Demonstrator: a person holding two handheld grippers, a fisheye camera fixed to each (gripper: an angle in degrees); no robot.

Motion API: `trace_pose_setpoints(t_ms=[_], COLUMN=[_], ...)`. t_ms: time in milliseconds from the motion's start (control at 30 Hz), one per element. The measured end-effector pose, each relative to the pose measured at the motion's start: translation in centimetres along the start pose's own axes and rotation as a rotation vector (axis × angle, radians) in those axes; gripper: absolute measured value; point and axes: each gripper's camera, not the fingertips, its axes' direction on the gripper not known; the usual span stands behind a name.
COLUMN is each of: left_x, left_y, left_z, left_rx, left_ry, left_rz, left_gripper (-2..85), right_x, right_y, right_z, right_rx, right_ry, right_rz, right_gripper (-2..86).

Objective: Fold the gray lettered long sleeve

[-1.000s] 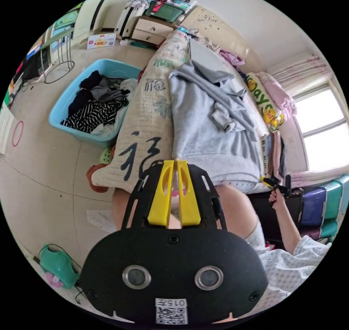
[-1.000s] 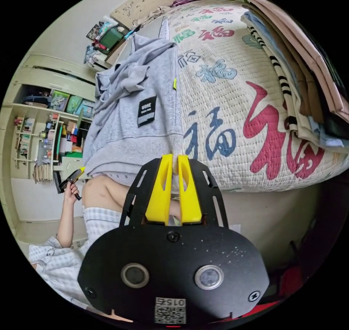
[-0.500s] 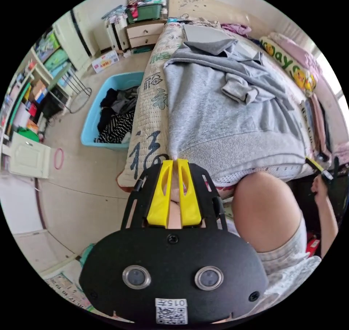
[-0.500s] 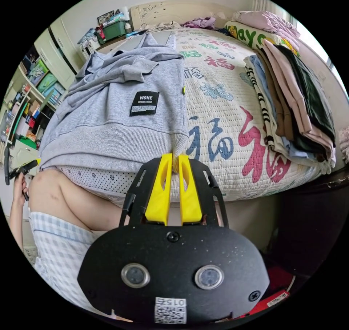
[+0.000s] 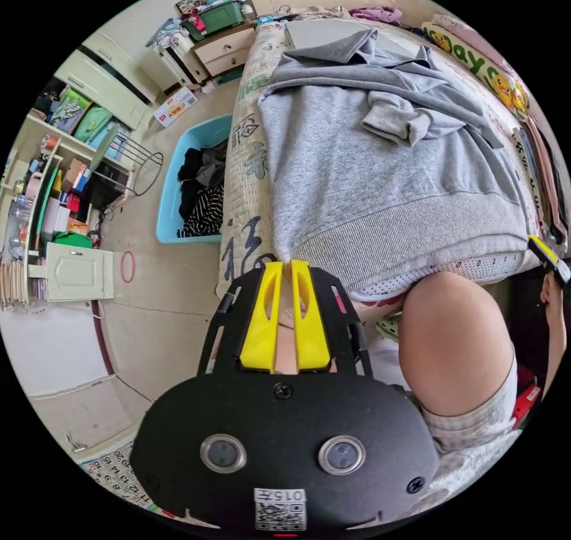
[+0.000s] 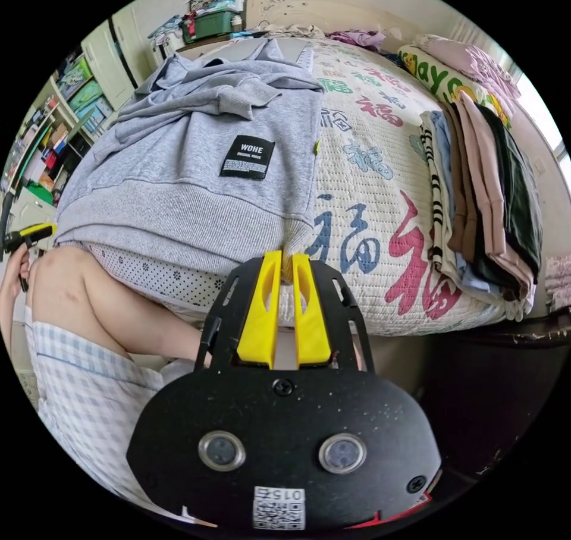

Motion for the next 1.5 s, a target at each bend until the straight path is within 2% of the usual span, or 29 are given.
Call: trace_pose_setpoints(t_ms=[167, 333, 500, 633, 767, 867, 933, 1033, 1133, 1300, 1400, 1500], left_x=[-0.9, -1.4, -2.8, -5.1, -7.8, -9.6, -10.3, -9.8, -7.0, 1.0, 6.0, 10.1], left_y=[1.6, 2.3, 3.5, 4.7, 6.6, 9.3, 10.7, 11.8, 11.3, 8.2, 6.5, 5.9], left_z=[0.3, 0.6, 0.8, 1.2, 1.4, -0.8, -2.8, -6.2, -8.8, -10.1, -10.9, -12.2], left_rx=[0.053, 0.055, 0.063, 0.064, 0.084, 0.223, 0.305, 0.422, 0.514, 0.53, 0.56, 0.634], left_ry=[0.063, 0.084, 0.141, 0.251, 0.393, 0.456, 0.413, 0.392, 0.434, 0.543, 0.493, 0.294], left_rz=[-0.082, -0.082, -0.093, -0.141, -0.193, -0.219, -0.25, -0.214, -0.098, 0.063, 0.112, 0.132], left_gripper=[1.3, 1.2, 1.1, 1.2, 1.8, 2.8, 3.6, 5.8, 9.2, 15.6, 17.7, 18.5], right_x=[4.9, 12.7, 14.3, 12.9, 12.7, 13.6, 13.9, 13.5, 12.5, 8.2, 3.4, -1.6], right_y=[-1.2, -0.3, -4.7, -11.4, -17.0, -20.4, -22.6, -24.2, -24.5, -25.1, -26.2, -27.4], right_z=[-0.9, -5.0, -6.6, -3.5, 0.6, 3.4, 5.3, 5.7, 2.8, -4.5, -8.3, -10.6], right_rx=[-0.05, 0.127, 0.204, 0.169, 0.111, 0.086, 0.025, -0.005, 0.101, 0.244, 0.25, 0.226], right_ry=[-0.089, -0.226, -0.333, -0.408, -0.469, -0.558, -0.563, -0.537, -0.575, -0.643, -0.651, -0.668], right_rz=[0.068, 0.26, 0.239, 0.195, 0.241, 0.312, 0.332, 0.311, 0.255, 0.06, -0.098, -0.244], right_gripper=[9.4, 10.4, 11.0, 12.5, 13.3, 12.5, 10.1, 6.2, 2.9, 1.2, 0.8, 0.7])
